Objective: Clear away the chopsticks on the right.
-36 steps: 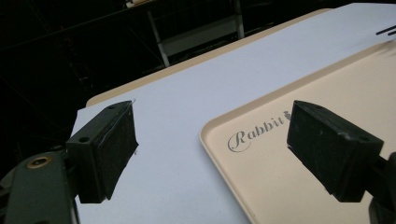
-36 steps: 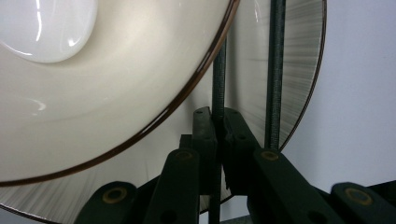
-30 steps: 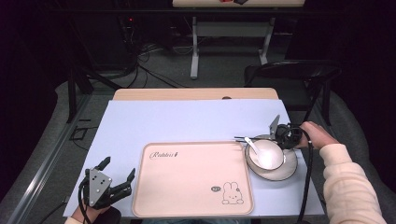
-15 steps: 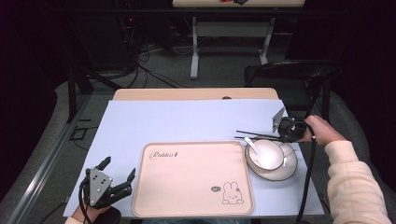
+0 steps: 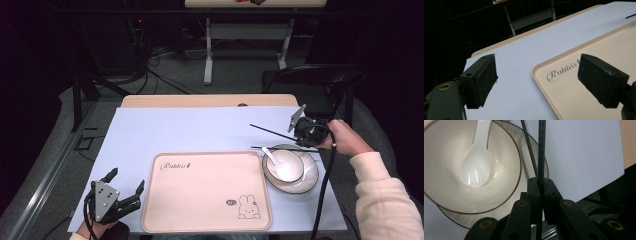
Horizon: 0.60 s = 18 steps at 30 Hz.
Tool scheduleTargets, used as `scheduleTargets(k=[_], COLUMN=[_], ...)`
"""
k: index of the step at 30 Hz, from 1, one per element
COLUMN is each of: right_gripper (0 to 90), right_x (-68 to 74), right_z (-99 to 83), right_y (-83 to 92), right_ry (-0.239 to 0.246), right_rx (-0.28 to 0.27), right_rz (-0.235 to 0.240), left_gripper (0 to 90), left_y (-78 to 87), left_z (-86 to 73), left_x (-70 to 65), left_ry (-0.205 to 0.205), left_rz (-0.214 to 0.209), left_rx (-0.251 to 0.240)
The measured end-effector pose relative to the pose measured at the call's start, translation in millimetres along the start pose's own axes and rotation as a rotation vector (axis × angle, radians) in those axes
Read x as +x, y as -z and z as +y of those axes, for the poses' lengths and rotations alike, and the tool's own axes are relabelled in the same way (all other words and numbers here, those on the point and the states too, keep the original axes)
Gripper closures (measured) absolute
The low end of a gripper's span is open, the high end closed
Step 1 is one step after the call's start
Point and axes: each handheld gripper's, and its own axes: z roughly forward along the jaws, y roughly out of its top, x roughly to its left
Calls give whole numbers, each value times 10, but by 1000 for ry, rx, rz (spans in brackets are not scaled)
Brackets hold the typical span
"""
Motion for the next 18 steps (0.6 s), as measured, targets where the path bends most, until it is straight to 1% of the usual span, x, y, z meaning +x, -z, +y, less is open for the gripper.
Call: scheduleTargets(k=[4,5,6,7,9,10,11,12,14,16,17,18], right_gripper=[851,851,851,851,851,851,851,851,851,851,851,851], right_x=[146,176,227,270,339,378,396,429,476,512,529,549], right_z=[145,172,215,244,291,322,341,368,401,425,435,442], right_y=[126,138,146,147,149,148,149,153,157,165,172,178], right_ry=[-15,-9,-7,-27,-39,-66,-69,-96,-119,-165,-179,-231], right_rx=[-3,-4,-12,-8,-8,-7,-15,-14,-16,-7,-10,-13], right_rz=[-24,-28,-45,-42,-59,-55,-61,-55,-59,-49,-60,-45], left_gripper=[156,156,156,156,156,156,156,156,156,156,156,156], left_y=[3,3,5,7,9,10,9,9,11,8,9,9], left_z=[0,0,0,0,-2,-3,-3,-3,-4,-3,-3,-4], left_x=[-4,-5,-5,-6,-4,-3,-3,-3,-5,-3,-4,-4], left_ry=[-3,-6,-7,-6,-5,-6,-5,-6,-3,-7,-8,-5], left_rz=[0,-1,-2,-1,-1,-1,-1,-2,-2,-2,-3,-3], left_rx=[-3,-3,-3,-5,-7,-7,-7,-8,-12,-8,-7,-12])
